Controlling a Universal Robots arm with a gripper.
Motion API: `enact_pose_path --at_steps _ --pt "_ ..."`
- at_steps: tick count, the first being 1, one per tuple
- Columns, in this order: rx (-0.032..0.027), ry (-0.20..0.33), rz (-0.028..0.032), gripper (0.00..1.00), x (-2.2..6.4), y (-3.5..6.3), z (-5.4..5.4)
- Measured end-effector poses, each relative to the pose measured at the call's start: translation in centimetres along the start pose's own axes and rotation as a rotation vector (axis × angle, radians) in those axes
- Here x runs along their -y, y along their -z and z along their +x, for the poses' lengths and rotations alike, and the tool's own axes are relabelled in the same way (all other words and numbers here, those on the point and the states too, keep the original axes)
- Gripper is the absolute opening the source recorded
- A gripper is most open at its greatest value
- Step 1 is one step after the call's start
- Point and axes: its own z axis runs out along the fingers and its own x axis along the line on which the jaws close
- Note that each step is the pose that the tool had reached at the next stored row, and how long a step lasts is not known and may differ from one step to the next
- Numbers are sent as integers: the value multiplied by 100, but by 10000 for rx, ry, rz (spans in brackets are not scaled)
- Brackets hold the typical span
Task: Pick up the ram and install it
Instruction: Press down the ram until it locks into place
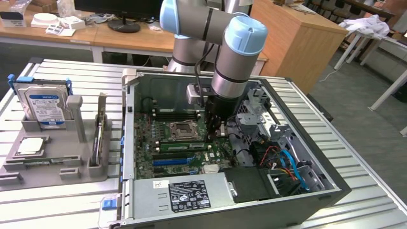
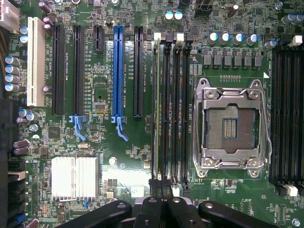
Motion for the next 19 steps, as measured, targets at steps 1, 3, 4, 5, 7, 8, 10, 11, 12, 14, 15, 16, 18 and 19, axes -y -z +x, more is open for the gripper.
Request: enact_pose_path --at_steps 1,3,4,5,7,8,10,11,12,14,15,16,18,19 --pt "0 0 -1 11 0 0 0" --pt "4 0 1 11 0 -5 0" --pt "2 -1 0 11 0 -7 0" --pt "1 -1 -1 11 0 -9 0" --pt "-1 0 -1 11 1 -11 0" --pt "-1 0 -1 11 1 -11 0" --pt "0 0 -1 11 1 -11 0" --pt "0 0 0 11 1 -11 0" --pt "2 0 0 11 1 -13 0" --pt "2 0 0 11 1 -18 0" --pt "0 0 0 11 1 -19 0" --pt "0 0 0 11 1 -21 0" --pt "-1 0 -1 11 1 -24 0" --pt "0 0 -1 11 1 -24 0"
